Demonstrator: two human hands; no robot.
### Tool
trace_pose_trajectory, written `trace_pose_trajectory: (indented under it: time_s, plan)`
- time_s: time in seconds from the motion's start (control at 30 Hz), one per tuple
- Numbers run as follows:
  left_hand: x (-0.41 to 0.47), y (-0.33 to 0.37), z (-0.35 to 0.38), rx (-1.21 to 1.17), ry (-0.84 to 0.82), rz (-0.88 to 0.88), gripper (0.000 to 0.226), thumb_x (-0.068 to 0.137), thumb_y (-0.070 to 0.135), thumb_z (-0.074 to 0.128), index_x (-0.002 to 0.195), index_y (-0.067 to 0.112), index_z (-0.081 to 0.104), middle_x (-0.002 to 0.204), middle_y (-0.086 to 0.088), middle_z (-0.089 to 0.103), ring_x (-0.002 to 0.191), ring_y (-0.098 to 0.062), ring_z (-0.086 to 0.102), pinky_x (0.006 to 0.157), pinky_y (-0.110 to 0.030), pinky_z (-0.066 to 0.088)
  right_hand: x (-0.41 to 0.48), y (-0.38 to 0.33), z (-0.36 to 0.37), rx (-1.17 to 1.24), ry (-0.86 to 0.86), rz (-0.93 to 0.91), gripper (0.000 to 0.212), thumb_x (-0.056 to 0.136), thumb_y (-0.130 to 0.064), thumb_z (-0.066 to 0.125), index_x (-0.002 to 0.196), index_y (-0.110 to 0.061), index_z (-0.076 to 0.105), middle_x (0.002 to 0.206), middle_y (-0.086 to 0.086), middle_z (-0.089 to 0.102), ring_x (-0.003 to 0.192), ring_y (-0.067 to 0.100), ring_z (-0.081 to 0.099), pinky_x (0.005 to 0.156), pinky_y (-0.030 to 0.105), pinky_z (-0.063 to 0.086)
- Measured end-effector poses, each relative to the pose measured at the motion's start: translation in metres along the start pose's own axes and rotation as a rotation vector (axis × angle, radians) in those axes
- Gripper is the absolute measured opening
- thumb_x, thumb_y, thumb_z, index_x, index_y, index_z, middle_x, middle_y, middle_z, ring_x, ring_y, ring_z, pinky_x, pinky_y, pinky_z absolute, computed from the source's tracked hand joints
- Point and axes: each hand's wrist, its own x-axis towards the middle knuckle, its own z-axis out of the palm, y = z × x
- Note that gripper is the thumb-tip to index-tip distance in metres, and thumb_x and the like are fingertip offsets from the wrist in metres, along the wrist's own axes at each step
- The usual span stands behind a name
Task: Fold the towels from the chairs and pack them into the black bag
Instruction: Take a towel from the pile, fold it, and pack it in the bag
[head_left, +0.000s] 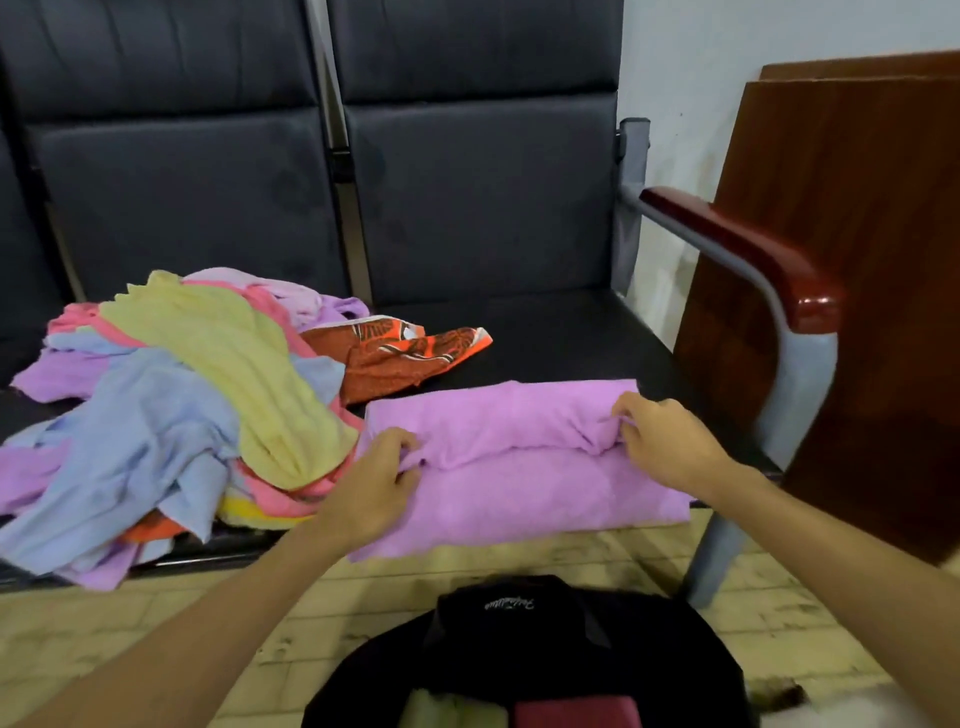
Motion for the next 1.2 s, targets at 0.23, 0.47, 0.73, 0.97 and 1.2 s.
trace_pose_trajectory:
  time_s: [0.23, 0.47, 0.73, 0.97, 1.2]
  plan:
    - [0.016, -0.014, 0.004, 0.109, -0.046, 0.059, 0.035, 0.095, 0.008, 0.052, 0.127, -0.001, 0.045, 0.130, -0.011, 0.049, 0.119, -0.021, 0.047, 0.088, -0.009, 0.024, 0.016, -0.005, 0.012, 0.049, -0.047, -0.073, 0.031, 0.098, -0.013, 0.050, 0.127, -0.016, 0.059, 0.127, 0.004, 0.063, 0.104, 0.025, 0.063, 0.091, 0.032, 0.050]
    - [0.023, -0.017, -0.002, 0.138, 0.125, 0.078, 0.024, 0.091, 0.002, 0.057, 0.115, -0.002, 0.062, 0.116, -0.015, 0.063, 0.110, -0.029, 0.058, 0.088, -0.019, 0.033, 0.018, 0.002, 0.014, 0.169, 0.177, -0.032, 0.026, 0.098, -0.005, 0.049, 0.119, -0.003, 0.064, 0.118, 0.016, 0.066, 0.103, 0.029, 0.063, 0.091, 0.030, 0.046]
    - [-0.001, 0.008, -0.045, -0.013, 0.315, 0.095, 0.012, 0.095, 0.008, 0.052, 0.095, 0.010, 0.064, 0.073, 0.009, 0.056, 0.065, -0.004, 0.048, 0.059, -0.015, 0.035, 0.001, 0.021, -0.010, 0.239, 0.395, -0.124, 0.034, 0.096, -0.007, 0.054, 0.129, -0.003, 0.059, 0.124, 0.014, 0.064, 0.107, 0.029, 0.063, 0.092, 0.030, 0.047]
    - [-0.028, 0.005, -0.065, -0.101, 0.117, -0.021, 0.014, 0.089, 0.011, 0.063, 0.083, 0.023, 0.068, 0.062, 0.016, 0.062, 0.057, -0.003, 0.052, 0.055, -0.009, 0.036, -0.021, 0.034, -0.016, 0.158, 0.229, -0.220, 0.034, 0.094, -0.009, 0.058, 0.128, -0.010, 0.061, 0.128, 0.005, 0.063, 0.115, 0.022, 0.060, 0.095, 0.022, 0.042]
    - [-0.037, -0.002, -0.060, 0.069, -0.228, -0.041, 0.012, 0.086, 0.023, 0.069, 0.086, 0.035, 0.068, 0.107, 0.012, 0.068, 0.098, 0.005, 0.059, 0.080, -0.001, 0.036, -0.030, 0.039, -0.019, 0.056, -0.054, -0.108, 0.033, 0.093, -0.043, 0.057, 0.101, -0.016, 0.075, 0.118, 0.001, 0.068, 0.099, 0.017, 0.065, 0.088, 0.029, 0.052]
